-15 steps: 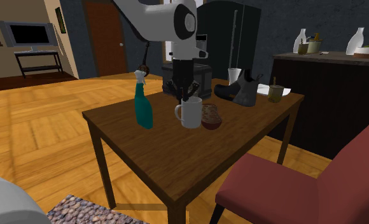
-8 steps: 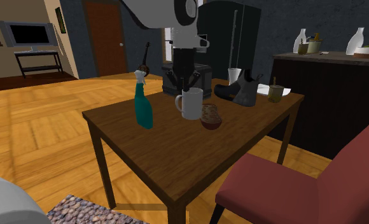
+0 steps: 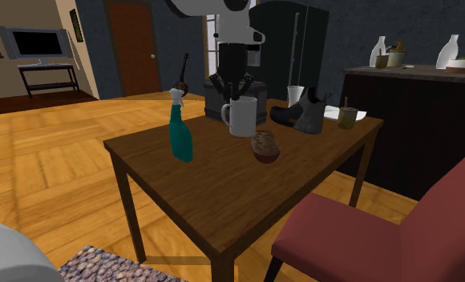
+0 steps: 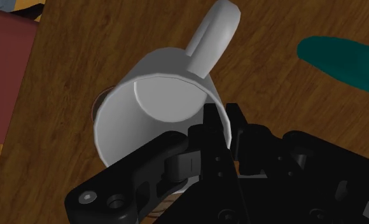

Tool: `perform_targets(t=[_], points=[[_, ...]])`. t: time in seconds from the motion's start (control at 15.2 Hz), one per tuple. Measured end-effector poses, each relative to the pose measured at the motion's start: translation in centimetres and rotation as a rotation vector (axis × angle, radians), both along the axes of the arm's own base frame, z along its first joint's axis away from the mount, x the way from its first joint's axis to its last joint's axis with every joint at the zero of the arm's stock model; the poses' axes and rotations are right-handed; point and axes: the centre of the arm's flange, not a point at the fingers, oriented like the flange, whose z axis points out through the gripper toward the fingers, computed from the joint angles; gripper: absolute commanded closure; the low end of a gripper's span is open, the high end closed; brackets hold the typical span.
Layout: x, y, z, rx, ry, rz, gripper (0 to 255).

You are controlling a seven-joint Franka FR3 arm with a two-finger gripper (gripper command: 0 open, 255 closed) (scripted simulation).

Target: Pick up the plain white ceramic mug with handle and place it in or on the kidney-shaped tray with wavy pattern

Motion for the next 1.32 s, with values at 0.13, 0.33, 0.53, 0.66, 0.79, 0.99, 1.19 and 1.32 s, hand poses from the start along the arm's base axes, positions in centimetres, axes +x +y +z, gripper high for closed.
perform_targets(t=[0.13,0.33,0.53,0.66,0.79,0.99,1.19,1.32], points=[[1.7,-0.8,0.7,0.0,0.001,-0.001,255],[5.6,-1.6,1.8,0.0,0.001,0.0,255],[8.9,-2.9,3.5,0.0,0.001,-0.001,255],[10.2,-3.2,3.5,0.0,0.001,0.0,255],[10.4,-3.4,2.8,0.0,0.001,0.0,255],[10.4,-3.4,1.2,0.0,0.001,0.0,255],[10.5,-3.3,-0.3,0.0,0.001,0.0,255],[10.4,-3.3,-1.3,0.0,0.001,0.0,255]])
